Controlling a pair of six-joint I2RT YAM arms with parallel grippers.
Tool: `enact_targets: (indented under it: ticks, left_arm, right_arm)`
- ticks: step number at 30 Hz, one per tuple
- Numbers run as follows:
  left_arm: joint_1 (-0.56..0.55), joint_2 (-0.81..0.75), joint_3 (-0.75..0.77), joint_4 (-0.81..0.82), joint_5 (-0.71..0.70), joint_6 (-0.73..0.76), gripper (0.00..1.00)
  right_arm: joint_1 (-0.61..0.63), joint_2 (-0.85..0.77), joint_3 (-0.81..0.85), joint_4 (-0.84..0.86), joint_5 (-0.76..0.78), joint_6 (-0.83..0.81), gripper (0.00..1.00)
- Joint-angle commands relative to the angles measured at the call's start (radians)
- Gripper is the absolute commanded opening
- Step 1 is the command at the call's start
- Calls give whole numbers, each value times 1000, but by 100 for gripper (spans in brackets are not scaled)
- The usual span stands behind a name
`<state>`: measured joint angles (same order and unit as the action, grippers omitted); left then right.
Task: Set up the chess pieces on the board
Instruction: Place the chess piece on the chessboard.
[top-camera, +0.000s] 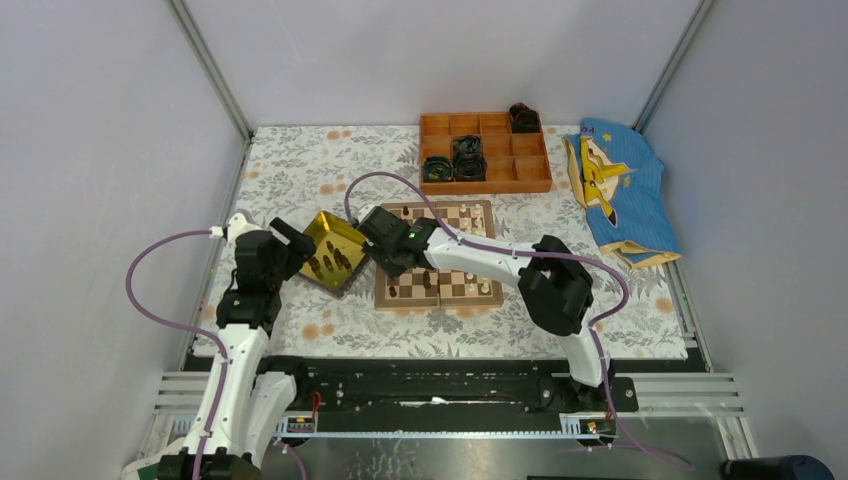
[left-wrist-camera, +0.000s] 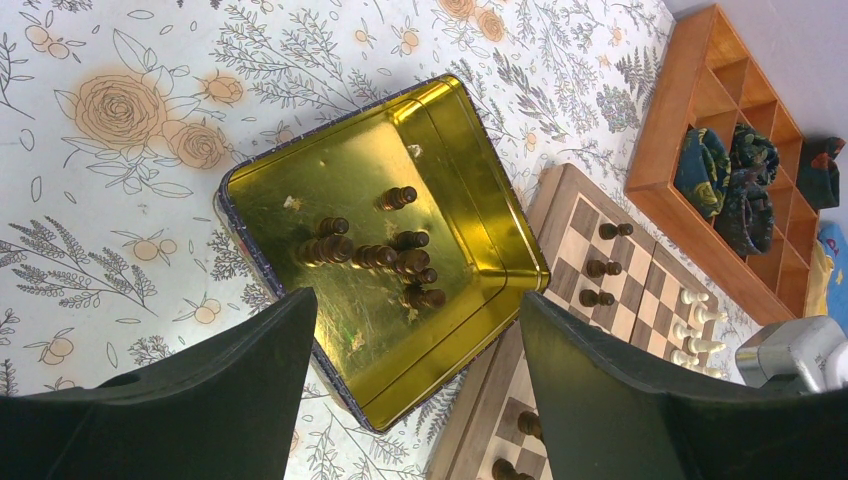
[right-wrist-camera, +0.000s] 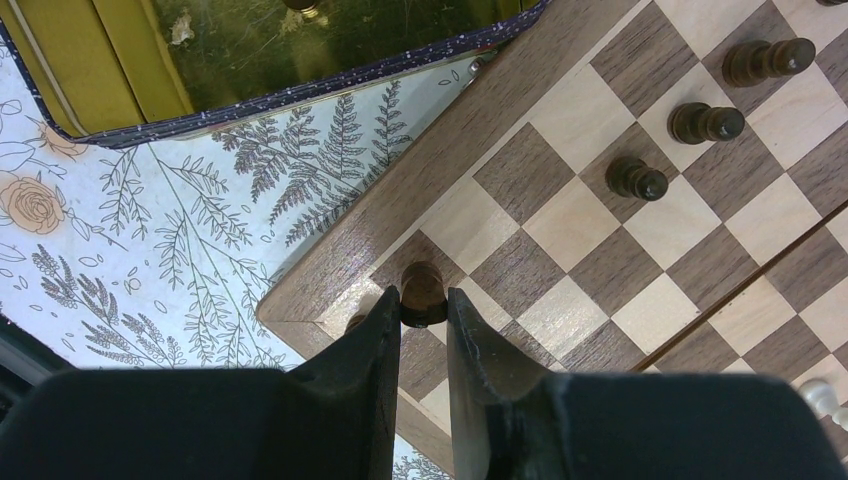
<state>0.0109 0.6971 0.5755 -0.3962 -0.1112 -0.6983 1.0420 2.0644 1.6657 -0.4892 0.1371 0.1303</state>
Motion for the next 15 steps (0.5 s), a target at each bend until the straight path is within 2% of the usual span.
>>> enact_targets:
  ticks: [1,15]
  left_arm:
    - [-7,-7,-16,41,10,-3,82]
    - [-7,-4,-17,41,12,-3,82]
  right_arm:
    - [10,10,33,-3,-12,-2,16]
    - [10,20,9,13,-21,5,26]
